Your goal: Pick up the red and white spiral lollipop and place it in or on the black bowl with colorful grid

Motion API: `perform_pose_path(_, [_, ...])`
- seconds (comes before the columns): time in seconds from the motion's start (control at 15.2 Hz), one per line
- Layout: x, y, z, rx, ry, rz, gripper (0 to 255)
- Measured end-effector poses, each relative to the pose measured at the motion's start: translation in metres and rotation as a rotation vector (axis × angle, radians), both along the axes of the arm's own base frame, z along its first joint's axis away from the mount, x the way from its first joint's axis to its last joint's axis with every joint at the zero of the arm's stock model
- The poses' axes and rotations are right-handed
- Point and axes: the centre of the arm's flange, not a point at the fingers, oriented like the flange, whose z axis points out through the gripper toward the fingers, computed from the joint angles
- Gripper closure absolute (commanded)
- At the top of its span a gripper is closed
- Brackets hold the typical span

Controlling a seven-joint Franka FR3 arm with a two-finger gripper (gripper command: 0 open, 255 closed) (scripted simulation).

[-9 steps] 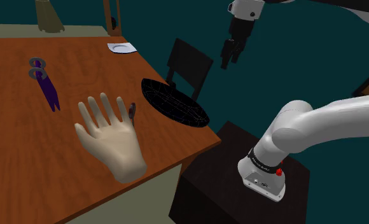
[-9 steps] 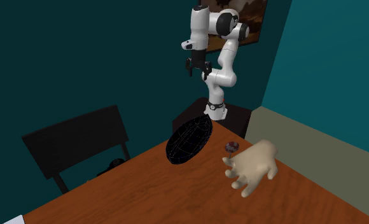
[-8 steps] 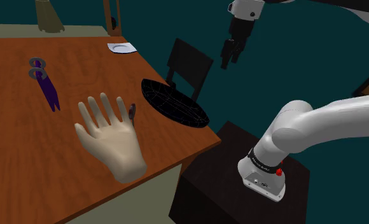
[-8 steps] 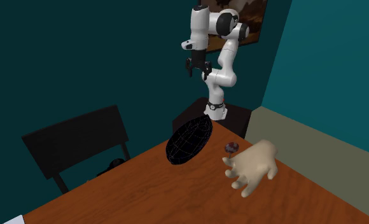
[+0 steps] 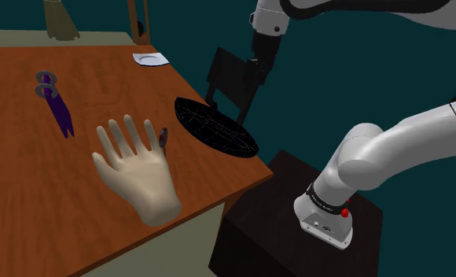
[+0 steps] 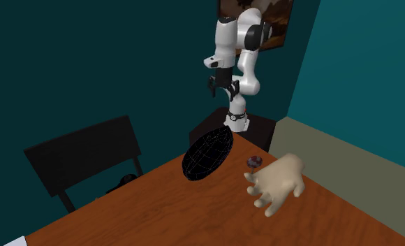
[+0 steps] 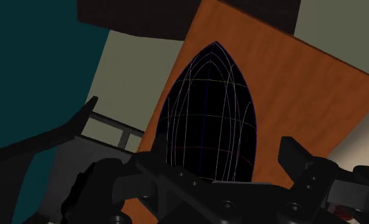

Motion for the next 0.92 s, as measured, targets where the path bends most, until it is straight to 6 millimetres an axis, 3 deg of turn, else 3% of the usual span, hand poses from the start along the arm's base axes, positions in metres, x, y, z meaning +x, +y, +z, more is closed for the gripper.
perform_pose_path(0.92, [0.099, 0.135, -0.076, 0.005, -0.01, 0.168, 0])
